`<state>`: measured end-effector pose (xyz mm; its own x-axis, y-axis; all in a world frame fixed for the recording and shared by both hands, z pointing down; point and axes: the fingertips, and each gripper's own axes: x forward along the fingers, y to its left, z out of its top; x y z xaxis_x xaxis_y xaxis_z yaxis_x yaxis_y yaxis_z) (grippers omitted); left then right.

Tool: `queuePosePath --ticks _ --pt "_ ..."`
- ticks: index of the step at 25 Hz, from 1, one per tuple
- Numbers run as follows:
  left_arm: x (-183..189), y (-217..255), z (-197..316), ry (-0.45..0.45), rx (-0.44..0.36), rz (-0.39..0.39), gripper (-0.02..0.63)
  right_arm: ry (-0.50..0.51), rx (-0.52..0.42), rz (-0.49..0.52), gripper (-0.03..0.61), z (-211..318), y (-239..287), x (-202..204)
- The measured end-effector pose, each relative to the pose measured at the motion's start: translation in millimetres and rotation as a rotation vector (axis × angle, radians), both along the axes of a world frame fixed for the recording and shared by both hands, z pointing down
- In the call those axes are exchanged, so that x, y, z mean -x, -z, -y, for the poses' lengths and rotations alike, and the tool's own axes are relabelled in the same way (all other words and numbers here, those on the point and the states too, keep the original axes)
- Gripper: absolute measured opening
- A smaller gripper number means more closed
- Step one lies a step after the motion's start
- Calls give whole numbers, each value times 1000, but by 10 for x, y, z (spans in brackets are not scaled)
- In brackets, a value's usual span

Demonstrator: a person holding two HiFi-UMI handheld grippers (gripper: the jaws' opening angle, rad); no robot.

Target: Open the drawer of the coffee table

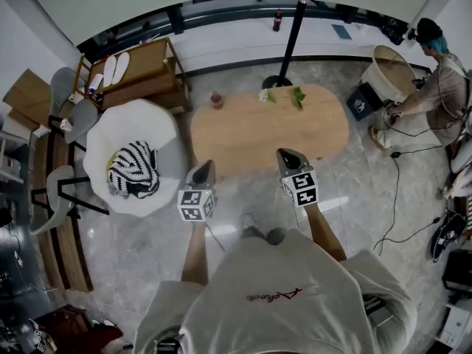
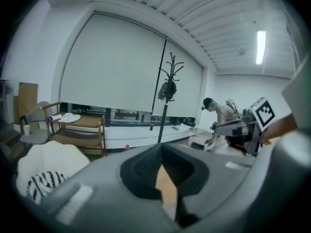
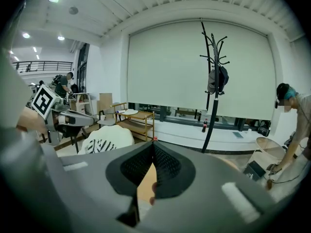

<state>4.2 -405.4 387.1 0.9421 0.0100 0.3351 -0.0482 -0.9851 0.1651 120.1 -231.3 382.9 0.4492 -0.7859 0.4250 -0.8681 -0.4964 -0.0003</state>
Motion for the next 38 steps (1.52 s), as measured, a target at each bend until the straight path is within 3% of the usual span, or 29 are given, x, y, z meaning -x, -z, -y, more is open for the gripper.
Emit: queuePosePath --ticks 13,28,38 --pt "56 -274 -501 -27 17 56 -2 1 35 61 5 -471 -349 141" --pt "595 -464 -1194 81 -1 100 -2 92 14 132 5 -1124 -731 596" --pt "822 -1112 -1564 76 33 157 -2 75 32 191 5 -1516 -1333 825"
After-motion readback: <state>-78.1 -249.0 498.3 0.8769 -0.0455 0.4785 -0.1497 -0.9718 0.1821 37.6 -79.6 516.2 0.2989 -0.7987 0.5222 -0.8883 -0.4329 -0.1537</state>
